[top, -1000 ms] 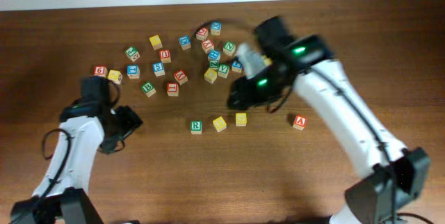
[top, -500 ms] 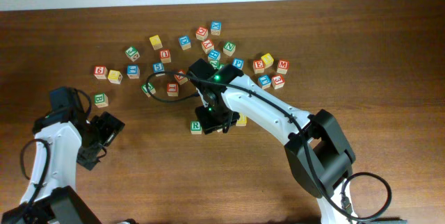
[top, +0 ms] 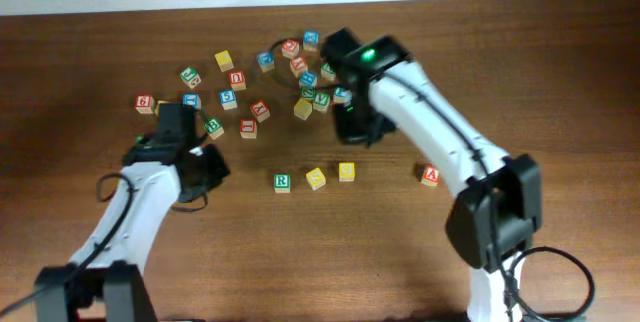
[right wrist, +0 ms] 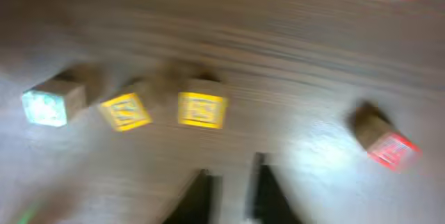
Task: Spell out RSS
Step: 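Push the R and S blocks together with both grippers to align them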
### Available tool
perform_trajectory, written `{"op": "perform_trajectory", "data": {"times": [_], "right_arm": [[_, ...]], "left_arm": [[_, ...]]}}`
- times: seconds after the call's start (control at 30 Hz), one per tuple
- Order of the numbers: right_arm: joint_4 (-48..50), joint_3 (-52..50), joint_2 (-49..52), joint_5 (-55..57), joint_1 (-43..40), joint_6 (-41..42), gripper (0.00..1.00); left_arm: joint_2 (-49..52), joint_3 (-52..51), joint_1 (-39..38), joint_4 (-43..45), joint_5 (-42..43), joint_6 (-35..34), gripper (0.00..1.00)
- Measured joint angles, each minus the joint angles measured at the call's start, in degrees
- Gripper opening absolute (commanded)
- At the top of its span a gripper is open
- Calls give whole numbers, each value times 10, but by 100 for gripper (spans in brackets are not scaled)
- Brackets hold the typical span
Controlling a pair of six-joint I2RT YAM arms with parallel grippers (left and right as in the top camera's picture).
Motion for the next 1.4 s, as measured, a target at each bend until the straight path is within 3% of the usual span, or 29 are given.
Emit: {"op": "perform_trajectory", "data": {"times": [0.17,0.3,0.67,1.13,1.27,1.4], "right_arm": [[-11,-24,-2,7,-75,0,4],[74,-147,-5,-1,-75,0,4],[287,-323,-21,-101,-67,0,4],[330,-328,-23,-124,-25,-21,4],[330,-329,-23,-124,-25,-30,4],[329,-329,-23,-125,-25,-32,4]], "left_arm": [[84,-1,-79,79,16,1,0],[117,-2,-122,106,20,1,0],[137,3,-133,118,82,5,0],[143,7,-164,118,104,5,0],[144,21,-144,51,101,21,0],[145,21,-151,43,111,36,0]]}}
